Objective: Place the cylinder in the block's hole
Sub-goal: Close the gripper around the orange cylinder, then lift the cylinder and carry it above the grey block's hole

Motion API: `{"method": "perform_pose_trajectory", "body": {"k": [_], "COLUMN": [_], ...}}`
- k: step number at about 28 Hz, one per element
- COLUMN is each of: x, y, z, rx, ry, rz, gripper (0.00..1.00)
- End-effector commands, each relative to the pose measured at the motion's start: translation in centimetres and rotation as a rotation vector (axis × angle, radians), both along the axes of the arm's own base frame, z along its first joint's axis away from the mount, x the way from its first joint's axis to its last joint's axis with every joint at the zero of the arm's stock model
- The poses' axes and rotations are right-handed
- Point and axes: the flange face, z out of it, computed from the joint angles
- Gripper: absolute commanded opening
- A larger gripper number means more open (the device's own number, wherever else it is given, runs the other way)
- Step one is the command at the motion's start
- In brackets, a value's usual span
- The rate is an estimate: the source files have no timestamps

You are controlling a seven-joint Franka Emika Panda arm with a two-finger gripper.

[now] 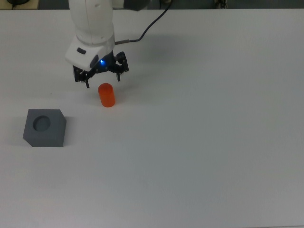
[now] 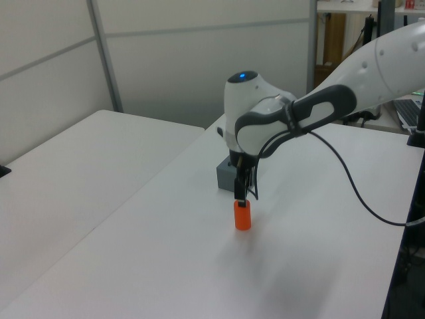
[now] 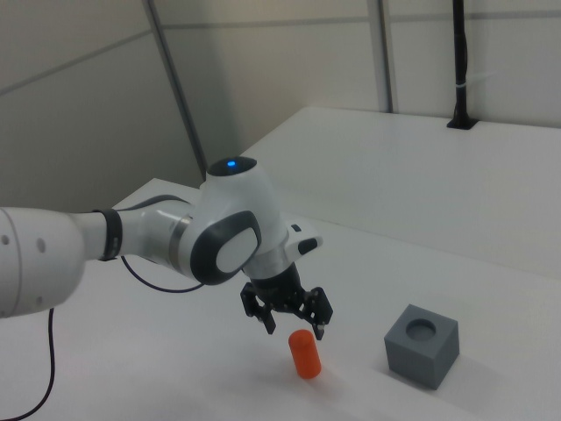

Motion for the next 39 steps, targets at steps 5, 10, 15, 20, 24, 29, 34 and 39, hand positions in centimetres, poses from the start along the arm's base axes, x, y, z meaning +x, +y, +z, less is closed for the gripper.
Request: {"method": "perform_pose_trajectory", "body": {"k": [5,10,15,20,24,29,34,39], "x": [0.7,0.7,0.7,0.7,0.7,1.2,2.5,4.0], "y": [1.1,1.2,1.3,1.2,1.3,0.7,-1.5,-5.5], "z": [-1.8,-2.0,-2.2,-2.6,-2.6,-1.3,3.2,8.4], "rx": [0.006,0.001,0.001,-0.001,-0.001,0.009,0.046,0.083], "ry": [-0.007,-0.001,0.004,0.012,0.014,-0.005,-0.01,0.008], "rz": [0.025,0.032,0.035,0.042,0.055,0.031,-0.038,-0.129], "gripper": [0.99,0.67,0.46,0.35,0.24,0.13,0.12,0.12]}}
